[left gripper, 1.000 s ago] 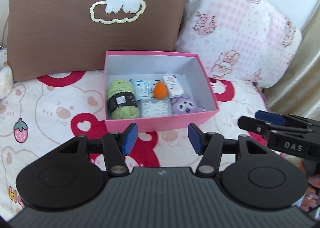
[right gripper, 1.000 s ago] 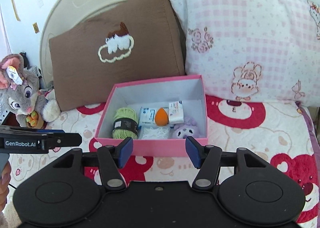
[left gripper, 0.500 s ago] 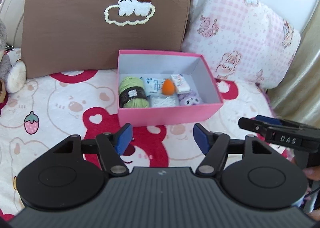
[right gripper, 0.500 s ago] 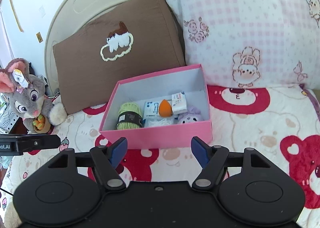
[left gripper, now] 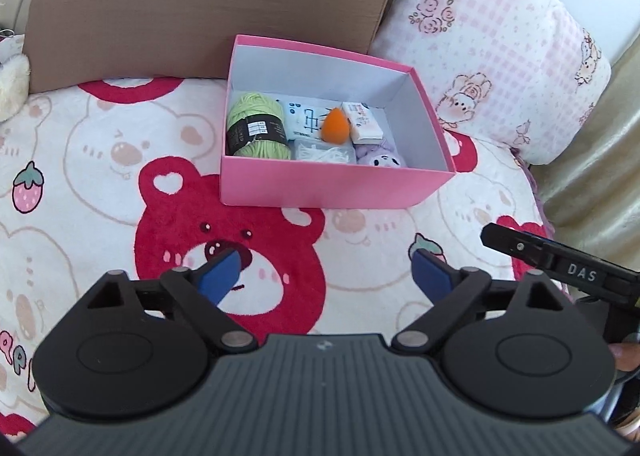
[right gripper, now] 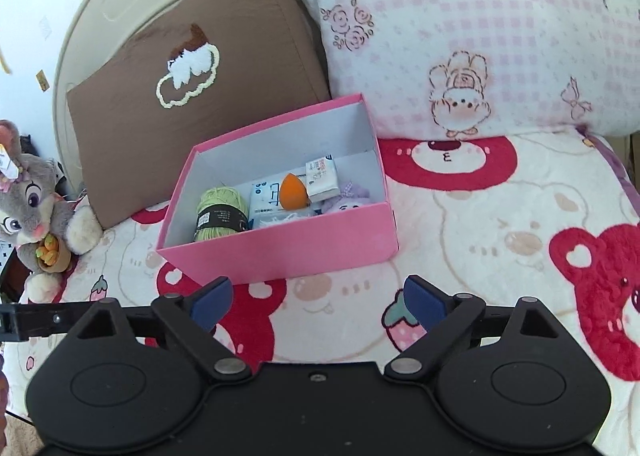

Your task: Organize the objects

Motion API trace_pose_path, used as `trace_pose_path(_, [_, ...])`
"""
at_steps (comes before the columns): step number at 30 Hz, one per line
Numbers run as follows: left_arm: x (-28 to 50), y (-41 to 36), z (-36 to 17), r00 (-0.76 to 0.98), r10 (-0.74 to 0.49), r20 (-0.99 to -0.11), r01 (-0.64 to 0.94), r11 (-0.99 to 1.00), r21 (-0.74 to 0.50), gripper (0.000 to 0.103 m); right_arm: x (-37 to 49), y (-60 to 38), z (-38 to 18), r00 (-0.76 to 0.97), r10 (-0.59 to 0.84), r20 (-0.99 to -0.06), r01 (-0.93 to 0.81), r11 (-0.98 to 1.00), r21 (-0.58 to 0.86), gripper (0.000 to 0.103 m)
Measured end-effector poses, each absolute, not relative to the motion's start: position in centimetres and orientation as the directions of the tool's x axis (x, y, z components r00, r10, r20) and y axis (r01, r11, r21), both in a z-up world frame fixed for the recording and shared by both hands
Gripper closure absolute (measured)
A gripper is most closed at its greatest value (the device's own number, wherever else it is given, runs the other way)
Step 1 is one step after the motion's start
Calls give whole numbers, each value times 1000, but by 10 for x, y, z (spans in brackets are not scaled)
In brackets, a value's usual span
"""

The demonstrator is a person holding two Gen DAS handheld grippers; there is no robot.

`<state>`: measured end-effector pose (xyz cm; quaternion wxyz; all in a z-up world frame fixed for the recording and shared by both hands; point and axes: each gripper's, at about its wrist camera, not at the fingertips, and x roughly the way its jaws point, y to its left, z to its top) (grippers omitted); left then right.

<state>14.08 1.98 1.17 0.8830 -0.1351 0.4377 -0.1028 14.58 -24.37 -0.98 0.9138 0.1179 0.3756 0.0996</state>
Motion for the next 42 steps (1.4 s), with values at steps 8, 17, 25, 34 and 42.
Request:
trace_pose_path(8, [147, 14, 0, 565, -279, -776, 65, 953, -295, 2, 141, -240, -9, 702, 251, -666, -92, 960, 265, 8])
trace_pose_path(17, [146, 3, -4, 562, -183, -807, 47, 981, -190, 2, 137, -228, -8, 679, 248, -691, -127, 967, 222, 8])
trace_pose_path(25, [149, -3, -6, 558, -127, -820, 26, 990, -136, 2, 135, -221, -9, 676, 192, -711, -114, 981, 157, 8])
trace_pose_path(34, [144, -5, -2, 561, -77, -824, -9, 995, -99, 2, 132, -215, -2, 684, 129, -718, -87, 992, 95, 8])
trace_pose_path(42, [145, -4, 2, 540, -81, -838, -11, 995, -104, 2, 131, -210, -2, 653, 129, -747, -101, 991, 83, 8])
